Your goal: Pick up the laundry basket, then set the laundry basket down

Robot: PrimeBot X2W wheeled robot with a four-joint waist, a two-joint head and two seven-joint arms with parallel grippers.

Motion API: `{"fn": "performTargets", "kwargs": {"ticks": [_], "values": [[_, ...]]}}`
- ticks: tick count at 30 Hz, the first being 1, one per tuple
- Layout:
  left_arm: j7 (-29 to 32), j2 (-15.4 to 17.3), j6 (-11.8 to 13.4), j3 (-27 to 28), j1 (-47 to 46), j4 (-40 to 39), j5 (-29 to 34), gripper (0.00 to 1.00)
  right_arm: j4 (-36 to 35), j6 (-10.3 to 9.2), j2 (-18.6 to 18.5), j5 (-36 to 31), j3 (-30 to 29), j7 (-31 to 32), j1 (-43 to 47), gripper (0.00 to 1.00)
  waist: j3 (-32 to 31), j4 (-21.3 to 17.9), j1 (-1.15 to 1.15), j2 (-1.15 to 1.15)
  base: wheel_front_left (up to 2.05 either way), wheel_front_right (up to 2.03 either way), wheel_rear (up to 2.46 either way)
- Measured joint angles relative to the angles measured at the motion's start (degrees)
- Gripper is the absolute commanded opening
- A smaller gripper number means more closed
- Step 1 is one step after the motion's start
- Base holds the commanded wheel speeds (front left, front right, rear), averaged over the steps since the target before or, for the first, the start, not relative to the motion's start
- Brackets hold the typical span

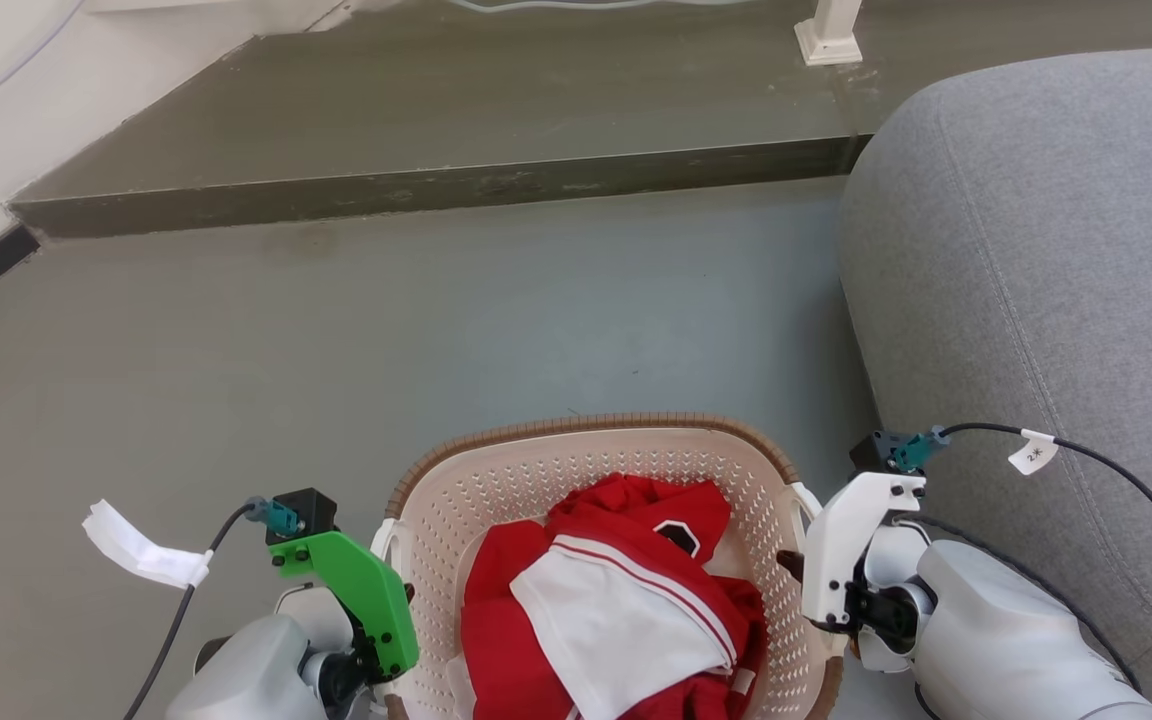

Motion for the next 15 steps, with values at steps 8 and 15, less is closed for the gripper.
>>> {"fn": "performTargets", "kwargs": {"ticks": [8,15], "values": [[-0.2,0.0,0.0,-0.4,0.0,0.0,-0.1,0.0,0.0,0.0,-0.1,0.5,0.5,0.0,0.0,0.0,0.4,0.0,0.0,0.0,0.0,0.0,0.0],[-1.2,0.1,0.0,-0.7,-0.3,-0.4,-0.1,0.0,-0.5,0.0,-0.5,0.5,0.9,-0.8,-0.6,0.0,2.3,0.0,0.0,0.0,0.0,0.0,0.0]]}}
